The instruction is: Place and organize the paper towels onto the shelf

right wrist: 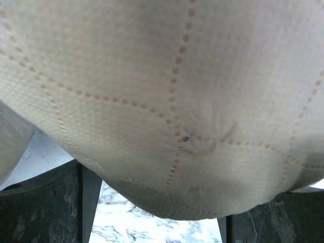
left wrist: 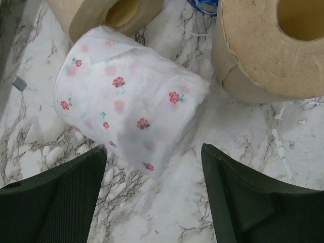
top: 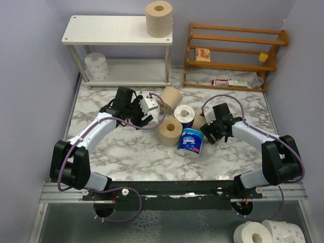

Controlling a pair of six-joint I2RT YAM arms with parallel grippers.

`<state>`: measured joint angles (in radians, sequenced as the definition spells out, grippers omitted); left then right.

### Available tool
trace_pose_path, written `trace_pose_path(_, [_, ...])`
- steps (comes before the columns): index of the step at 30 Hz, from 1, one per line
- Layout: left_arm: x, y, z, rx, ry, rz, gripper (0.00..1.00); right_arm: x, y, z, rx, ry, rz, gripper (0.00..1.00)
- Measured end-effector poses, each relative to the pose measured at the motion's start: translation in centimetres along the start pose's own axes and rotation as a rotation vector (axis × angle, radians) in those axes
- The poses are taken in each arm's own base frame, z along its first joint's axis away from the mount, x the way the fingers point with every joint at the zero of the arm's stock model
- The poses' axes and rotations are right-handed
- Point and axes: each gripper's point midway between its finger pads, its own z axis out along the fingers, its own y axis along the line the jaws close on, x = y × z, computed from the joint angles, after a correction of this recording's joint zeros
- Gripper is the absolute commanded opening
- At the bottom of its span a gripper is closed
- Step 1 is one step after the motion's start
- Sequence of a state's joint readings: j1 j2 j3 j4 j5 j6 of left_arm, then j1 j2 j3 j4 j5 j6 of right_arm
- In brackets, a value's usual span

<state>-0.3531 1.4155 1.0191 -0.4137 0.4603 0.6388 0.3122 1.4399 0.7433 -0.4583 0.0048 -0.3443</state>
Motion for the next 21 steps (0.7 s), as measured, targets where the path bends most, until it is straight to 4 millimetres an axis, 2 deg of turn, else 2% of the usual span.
trace_pose_path(4, [1.3, -0.3, 0.7, -0.018, 0.030, -0.005, 0.77, 0.0, 0.0, 0.0, 0.001, 0.000, 0.000, 0.76])
trace_pose_path(9, [2.4, -1.1, 1.2, -0.016, 0.055, -0.013, 0.64, 0.0, 0.0, 0.0, 0.002, 0.000, 0.000, 0.76])
trace_pose_path(12, [2.5, -1.0, 1.4, -0.030, 0.054, -0.013, 0.59, 0.0, 0.0, 0.0, 0.002, 0.000, 0.001, 0.76])
trace_pose_path(14, [2.5, -0.8, 1.5, -0.041, 0.052, -0.011, 0.45, 0.0, 0.0, 0.0, 0.002, 0.000, 0.000, 0.75])
trace_pose_path(17, [2.2, -0.5, 1.6, -0.054, 0.044, -0.005, 0.19, 0.0, 0.0, 0.0, 0.002, 0.000, 0.000, 0.74])
trace_pose_path(21, [2.1, -0.3, 1.6, -0.063, 0.040, -0.005, 0.15, 0.0, 0.0, 0.0, 0.002, 0.000, 0.000, 0.74])
